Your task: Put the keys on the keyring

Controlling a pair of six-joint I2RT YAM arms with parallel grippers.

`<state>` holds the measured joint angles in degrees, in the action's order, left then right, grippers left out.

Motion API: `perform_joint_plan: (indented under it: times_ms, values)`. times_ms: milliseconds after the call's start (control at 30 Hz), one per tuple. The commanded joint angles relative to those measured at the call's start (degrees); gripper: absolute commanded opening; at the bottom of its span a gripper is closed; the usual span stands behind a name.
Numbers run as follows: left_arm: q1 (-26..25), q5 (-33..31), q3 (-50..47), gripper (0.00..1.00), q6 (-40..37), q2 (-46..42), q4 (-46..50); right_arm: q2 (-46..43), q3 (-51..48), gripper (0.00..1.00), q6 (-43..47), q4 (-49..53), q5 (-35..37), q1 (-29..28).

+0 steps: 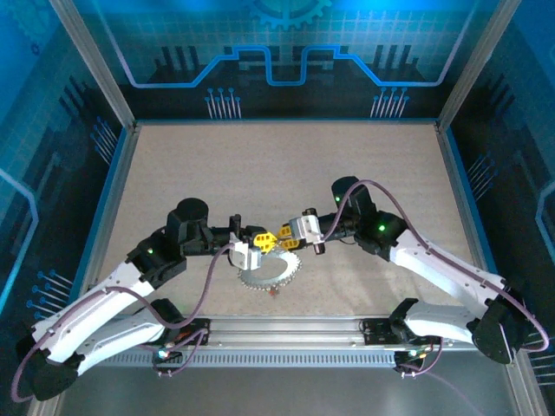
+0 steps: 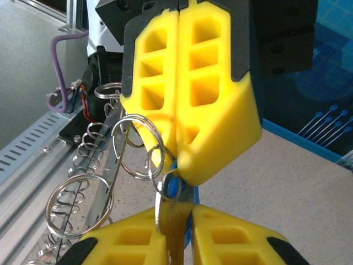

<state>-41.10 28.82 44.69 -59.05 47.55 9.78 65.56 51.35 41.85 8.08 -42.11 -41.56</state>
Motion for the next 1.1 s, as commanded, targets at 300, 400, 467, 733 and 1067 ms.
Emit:
perform_joint_plan:
  times_ms: [300,400,467,733,1067]
  values:
    - [-0.02,-1.55,-1.59,0.25,1.27,-1.14,-5.7,-5.95,-0.64,0.0,5.64,0.84,5.67,-0.22]
    - [0.01,-1.41,-1.88,0.37,2.14,-1.14,-6.3,-7.21,-0.33,0.0,9.37,3.85,7.69,-0.36]
    - [-0.01,-1.55,-1.88,0.38,2.68,-1.27,-6.17,-8.02,0.34,0.0,12.1,6.24,9.41,-0.34]
    - [0.05,-5.79,-3.11,0.45,4.48,-3.2,-5.31,-11.02,2.15,0.0,26.22,11.65,20.71,-1.37]
    - [4.28,-18.21,-8.5,0.93,19.69,-5.36,-12.66,-7.66,10.37,0.0,49.45,20.42,41.16,-3.31]
